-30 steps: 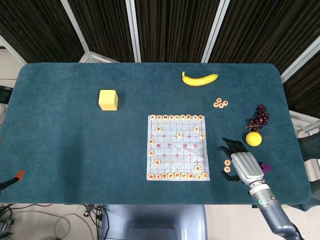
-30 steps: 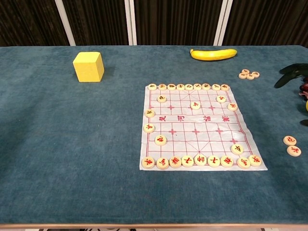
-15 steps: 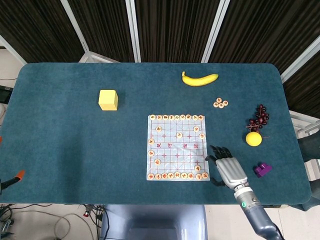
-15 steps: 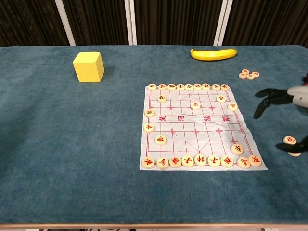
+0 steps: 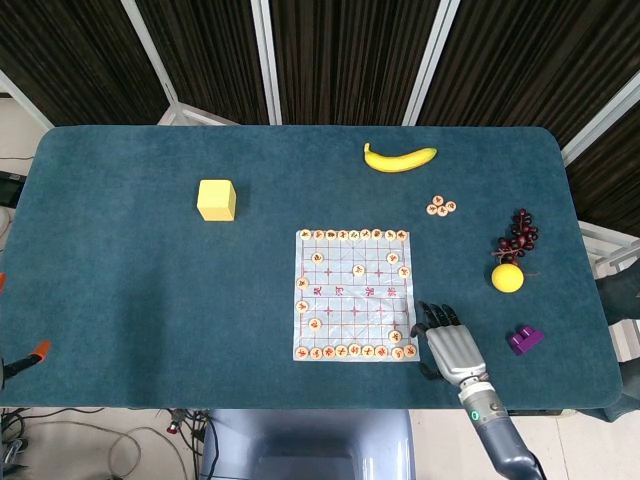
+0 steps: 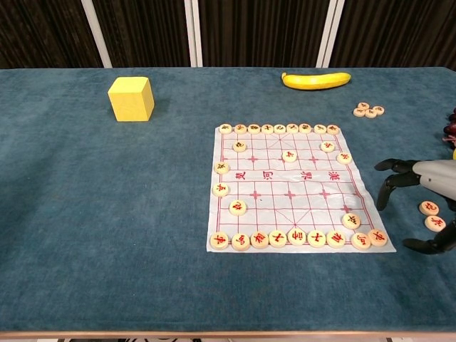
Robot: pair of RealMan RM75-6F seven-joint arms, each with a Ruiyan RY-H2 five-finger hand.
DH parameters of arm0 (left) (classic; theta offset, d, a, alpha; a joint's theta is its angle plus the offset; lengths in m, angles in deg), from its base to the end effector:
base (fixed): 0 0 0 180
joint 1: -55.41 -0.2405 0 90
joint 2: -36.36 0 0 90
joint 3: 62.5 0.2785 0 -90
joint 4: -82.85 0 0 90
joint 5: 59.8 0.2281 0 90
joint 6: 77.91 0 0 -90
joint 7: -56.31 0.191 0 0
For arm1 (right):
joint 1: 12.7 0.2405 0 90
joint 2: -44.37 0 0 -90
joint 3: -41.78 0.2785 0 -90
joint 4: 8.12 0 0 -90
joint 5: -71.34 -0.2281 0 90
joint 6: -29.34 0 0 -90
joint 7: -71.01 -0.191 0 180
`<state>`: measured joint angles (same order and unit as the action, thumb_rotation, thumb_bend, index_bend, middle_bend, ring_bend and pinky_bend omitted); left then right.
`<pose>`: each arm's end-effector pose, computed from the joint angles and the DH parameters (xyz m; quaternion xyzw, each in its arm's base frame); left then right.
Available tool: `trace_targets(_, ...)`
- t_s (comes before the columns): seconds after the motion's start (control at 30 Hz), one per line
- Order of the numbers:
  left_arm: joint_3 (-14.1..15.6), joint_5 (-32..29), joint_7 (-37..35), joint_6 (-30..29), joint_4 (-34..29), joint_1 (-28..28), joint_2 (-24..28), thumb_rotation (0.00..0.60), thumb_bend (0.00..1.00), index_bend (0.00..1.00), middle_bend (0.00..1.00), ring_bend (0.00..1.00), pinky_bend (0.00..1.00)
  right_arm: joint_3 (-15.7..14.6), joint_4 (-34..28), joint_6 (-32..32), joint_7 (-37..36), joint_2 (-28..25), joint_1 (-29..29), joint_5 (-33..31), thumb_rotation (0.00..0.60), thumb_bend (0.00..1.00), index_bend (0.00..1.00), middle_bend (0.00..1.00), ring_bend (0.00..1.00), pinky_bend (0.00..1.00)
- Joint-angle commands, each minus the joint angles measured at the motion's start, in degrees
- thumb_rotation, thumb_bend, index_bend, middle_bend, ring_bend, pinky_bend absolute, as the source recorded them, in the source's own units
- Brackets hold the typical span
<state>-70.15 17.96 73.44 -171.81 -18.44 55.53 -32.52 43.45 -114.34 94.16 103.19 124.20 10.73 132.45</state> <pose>-0.3262 0.2144 0.1607 -0.5000 -0.3715 -0.3657 0.6915 -0.2332 -0.2761 -0.0223 0.7102 -0.4677 0.2730 0.4498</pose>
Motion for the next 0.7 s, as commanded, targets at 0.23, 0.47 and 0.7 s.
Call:
trace_targets(0.23,-0.09,-0.16,-0.09,-0.01,0.04,0.01,0.02,0.600,0.04,0.05,0.00,0.00,0.07,-0.45,2.70,0.02,0.40,2.61,0.41,-0.58,0.600,0.37,0.37,0.00,0.00,0.04)
trace_targets(0.47,-0.15,-0.17,-0.33,-0.16,-0.01,-0.06,0.15,0.600,0.04,0.05,0.00,0.00,0.07,-0.42,3.94,-0.28,0.43,3.35,0.75,-1.56,0.600,0.37,0.38,0.00,0.00,0.05)
trace_targets(0.7,-0.14,-0.15,-0.33,-0.23,-0.03,-0.08,0.16,0.600,0.04,0.05,0.00,0.00,0.07,-0.25,5.14,-0.52,0.35,4.03,1.11,-2.47,0.600,0.37,0.40,0.00,0.00,0.05)
